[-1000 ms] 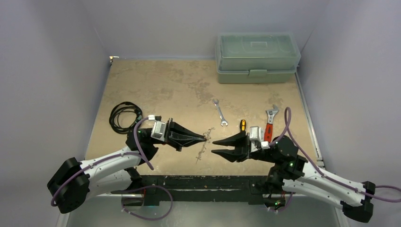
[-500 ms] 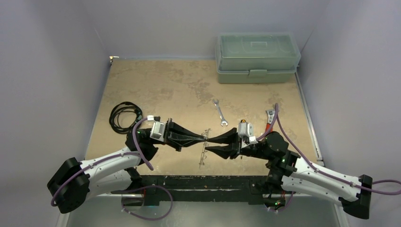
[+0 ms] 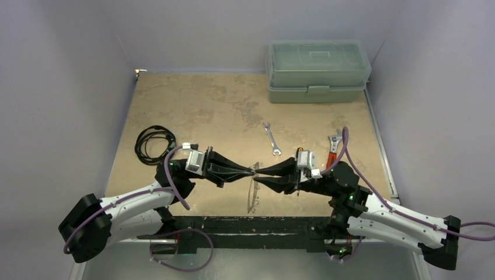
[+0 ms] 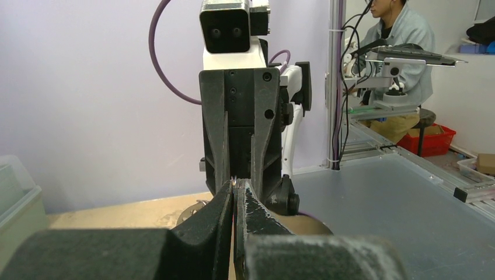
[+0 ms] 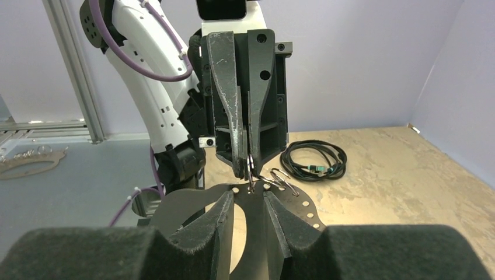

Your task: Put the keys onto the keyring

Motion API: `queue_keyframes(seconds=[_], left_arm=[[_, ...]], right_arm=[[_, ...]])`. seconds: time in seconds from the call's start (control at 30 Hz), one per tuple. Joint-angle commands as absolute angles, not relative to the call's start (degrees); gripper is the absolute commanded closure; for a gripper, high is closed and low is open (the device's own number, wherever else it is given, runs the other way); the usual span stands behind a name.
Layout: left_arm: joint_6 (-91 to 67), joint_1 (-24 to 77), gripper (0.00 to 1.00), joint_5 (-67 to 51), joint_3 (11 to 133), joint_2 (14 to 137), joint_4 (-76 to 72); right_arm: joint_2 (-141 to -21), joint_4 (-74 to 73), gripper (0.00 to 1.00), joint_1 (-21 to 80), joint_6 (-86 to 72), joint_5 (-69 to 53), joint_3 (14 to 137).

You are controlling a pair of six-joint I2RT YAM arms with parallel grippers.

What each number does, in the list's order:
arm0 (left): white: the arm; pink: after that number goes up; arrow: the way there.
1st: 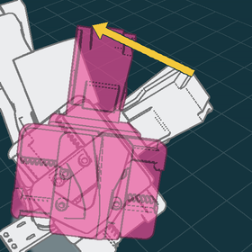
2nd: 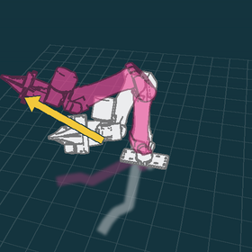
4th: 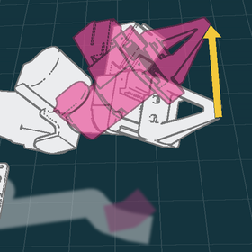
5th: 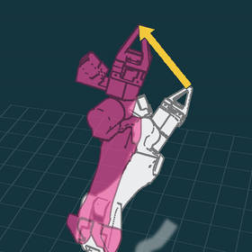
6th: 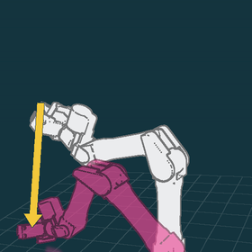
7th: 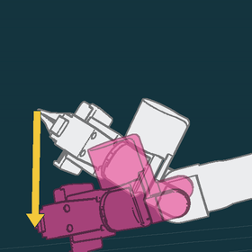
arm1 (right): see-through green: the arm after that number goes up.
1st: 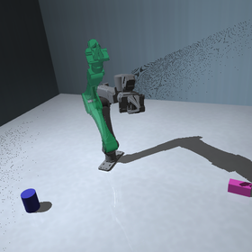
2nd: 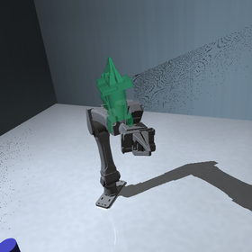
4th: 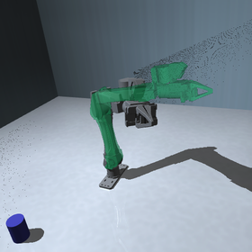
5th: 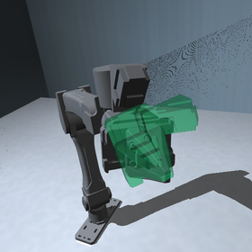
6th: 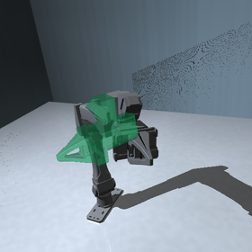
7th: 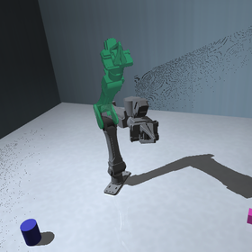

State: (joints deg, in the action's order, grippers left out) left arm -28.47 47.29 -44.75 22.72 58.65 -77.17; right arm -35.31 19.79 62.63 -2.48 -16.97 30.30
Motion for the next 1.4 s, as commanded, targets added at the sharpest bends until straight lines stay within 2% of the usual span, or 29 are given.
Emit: queue_keyframes(seconds=[0.0,0.83,0.9,1.03,1.3,1.33,1.37], left_arm=[[-29.5,47.4,1.0,-44.1,22.9,58.7,-81.5],[-29.6,47.4,1.0,-42.1,22.4,59.3,-82.2],[-29.6,47.4,1.0,-42.0,22.3,59.4,-82.4],[-29.5,47.4,1.0,-41.7,22.2,59.4,-82.5],[-28.3,47.4,1.0,-42.6,21.9,59.1,-81.8],[-27.8,47.4,0.99,-43.0,22.0,58.6,-80.6],[-27.3,47.4,0.88,-43.1,22.0,58.1,-79.3]], right_arm=[[-36.1,23.3,0.73,62.8,-1.6,-16.5,33.1],[-36.2,23.6,0.87,62.8,-0.9,-16.5,33.5],[-36.5,24.1,0.89,62.8,-1.0,-16.6,33.3],[-37.0,24.8,1.0,62.8,-1.0,-16.8,33.4],[-36.8,24.5,1.0,62.8,1.7,-17.4,33.0],[-36.6,24.5,1.0,62.8,2.3,-17.4,32.8],[-36.2,24.4,1.0,62.8,2.7,-17.4,32.7]])
